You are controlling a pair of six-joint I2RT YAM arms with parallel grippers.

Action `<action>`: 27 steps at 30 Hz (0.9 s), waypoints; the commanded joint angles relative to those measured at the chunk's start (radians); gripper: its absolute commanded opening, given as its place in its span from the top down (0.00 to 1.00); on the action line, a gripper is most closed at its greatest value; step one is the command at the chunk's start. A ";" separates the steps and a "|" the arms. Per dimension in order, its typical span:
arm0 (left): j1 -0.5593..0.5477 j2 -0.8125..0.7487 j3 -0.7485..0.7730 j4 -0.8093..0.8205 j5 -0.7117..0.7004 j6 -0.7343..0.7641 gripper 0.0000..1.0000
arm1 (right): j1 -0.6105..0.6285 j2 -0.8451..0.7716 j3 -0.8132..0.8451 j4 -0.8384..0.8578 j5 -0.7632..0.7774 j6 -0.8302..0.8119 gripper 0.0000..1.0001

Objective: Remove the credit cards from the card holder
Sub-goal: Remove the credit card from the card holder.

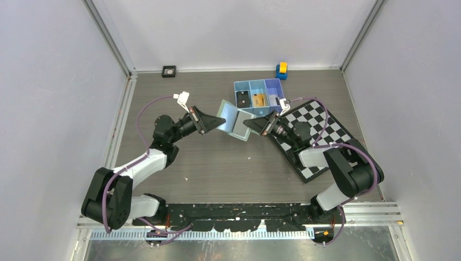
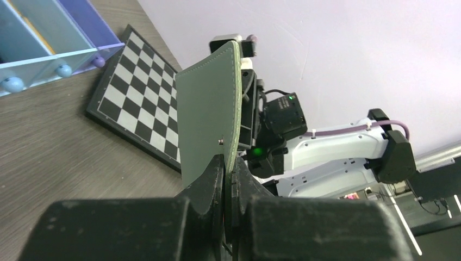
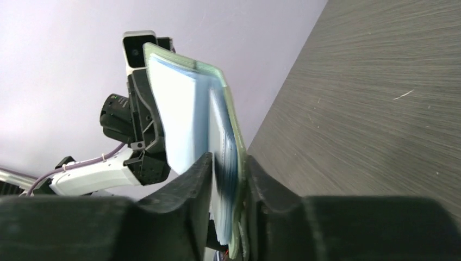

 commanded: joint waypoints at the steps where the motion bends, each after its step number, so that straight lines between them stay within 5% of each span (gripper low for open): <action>1: 0.000 -0.059 0.033 -0.132 -0.069 0.134 1.00 | 0.006 -0.040 0.014 0.101 -0.029 0.004 0.76; 6: 0.000 -0.157 0.041 -0.462 -0.276 0.279 0.96 | 0.003 -0.047 0.032 0.012 -0.032 -0.023 0.99; 11: 0.000 -0.213 0.075 -0.681 -0.444 0.350 0.64 | 0.002 -0.095 0.053 -0.176 0.014 -0.099 0.99; 14: -0.001 -0.220 0.112 -0.773 -0.481 0.382 0.59 | 0.003 -0.142 0.087 -0.444 0.084 -0.205 1.00; 18: -0.006 -0.247 0.101 -0.748 -0.469 0.389 0.58 | 0.003 -0.161 0.143 -0.680 0.168 -0.291 0.99; 24: -0.038 -0.228 0.108 -0.668 -0.349 0.422 0.64 | 0.004 -0.081 0.197 -0.729 0.140 -0.301 1.00; 27: -0.054 -0.178 0.072 -0.475 -0.220 0.397 0.72 | 0.007 -0.048 0.204 -0.690 0.100 -0.287 0.99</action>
